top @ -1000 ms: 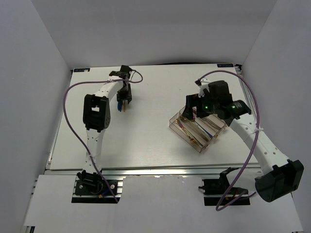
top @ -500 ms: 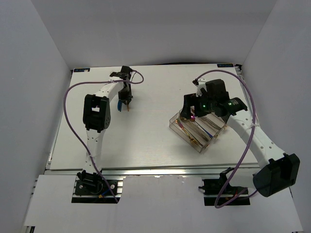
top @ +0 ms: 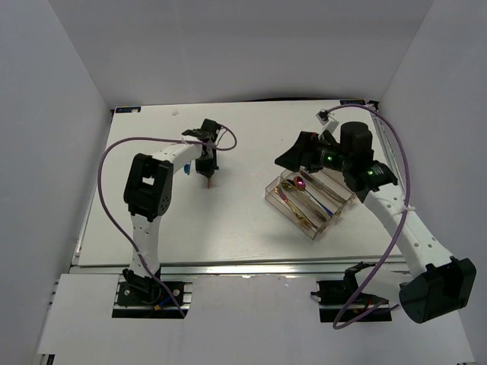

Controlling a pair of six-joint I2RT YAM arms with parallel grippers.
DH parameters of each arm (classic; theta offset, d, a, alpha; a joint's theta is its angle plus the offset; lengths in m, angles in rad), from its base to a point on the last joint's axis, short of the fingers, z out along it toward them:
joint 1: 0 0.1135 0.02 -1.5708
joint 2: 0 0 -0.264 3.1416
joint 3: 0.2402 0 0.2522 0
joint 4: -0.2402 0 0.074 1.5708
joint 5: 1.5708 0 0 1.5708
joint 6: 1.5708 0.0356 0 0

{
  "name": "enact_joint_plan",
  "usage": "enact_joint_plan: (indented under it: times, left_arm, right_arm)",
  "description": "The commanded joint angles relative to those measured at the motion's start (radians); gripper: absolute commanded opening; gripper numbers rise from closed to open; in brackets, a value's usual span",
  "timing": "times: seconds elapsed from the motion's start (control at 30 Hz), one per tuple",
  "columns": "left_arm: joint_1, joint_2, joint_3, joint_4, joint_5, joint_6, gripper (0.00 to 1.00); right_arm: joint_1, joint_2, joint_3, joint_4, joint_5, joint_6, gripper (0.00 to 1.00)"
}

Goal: Sort the eating utensils into containers

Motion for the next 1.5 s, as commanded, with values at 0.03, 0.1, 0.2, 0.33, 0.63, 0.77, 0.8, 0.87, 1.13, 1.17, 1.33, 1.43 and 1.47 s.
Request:
enact_joint_plan:
  times: [0.03,0.1,0.2,0.33,0.63,0.77,0.8,0.87,1.13,1.17,1.33,1.43,1.47]
  left_arm:
    - [-0.069,-0.090,-0.188,0.070,0.197,-0.112,0.00]
    - [-0.074,-0.211,-0.275,0.136,0.271,-0.144,0.00]
    - [-0.074,-0.357,-0.410,0.285,0.384,-0.219,0.00]
    - [-0.081,-0.472,-0.521,0.434,0.517,-0.279,0.00]
    - [-0.101,-0.598,-0.591,0.583,0.725,-0.382,0.00]
    - [-0.111,-0.648,-0.634,0.685,0.765,-0.451,0.00]
    - [-0.112,-0.655,-0.641,0.705,0.774,-0.465,0.00]
    - [-0.114,-0.670,-0.648,0.736,0.780,-0.491,0.00]
    - [-0.115,-0.669,-0.634,0.811,0.796,-0.535,0.00]
    - [-0.115,-0.670,-0.624,0.810,0.794,-0.534,0.16]
    - [-0.114,-0.646,-0.503,0.550,0.690,-0.389,0.98]
    - [-0.111,-0.627,-0.367,0.245,0.472,-0.251,0.98]
    - [-0.109,-0.610,-0.336,0.173,0.408,-0.226,0.98]
  right_arm:
    - [-0.144,-0.006,-0.067,0.102,0.038,0.216,0.89]
    - [-0.183,0.023,-0.093,0.075,0.041,0.262,0.89]
    - [-0.163,0.063,-0.109,0.111,0.012,0.270,0.89]
    - [-0.064,0.149,-0.066,0.147,0.057,0.281,0.89]
    - [0.099,0.378,0.106,0.160,0.142,0.295,0.84]
    - [0.134,0.461,0.170,0.150,0.162,0.281,0.82]
    - [0.141,0.487,0.175,0.148,0.161,0.281,0.82]
    - [0.148,0.507,0.189,0.153,0.144,0.281,0.80]
    - [0.187,0.561,0.223,0.157,0.104,0.227,0.42]
    - [0.178,0.557,0.242,0.145,0.121,0.186,0.17]
    - [0.092,0.556,0.368,-0.039,0.234,0.013,0.00]
    - [0.009,0.588,0.509,-0.236,0.334,-0.214,0.00]
    - [-0.031,0.641,0.561,-0.377,0.381,-0.286,0.00]
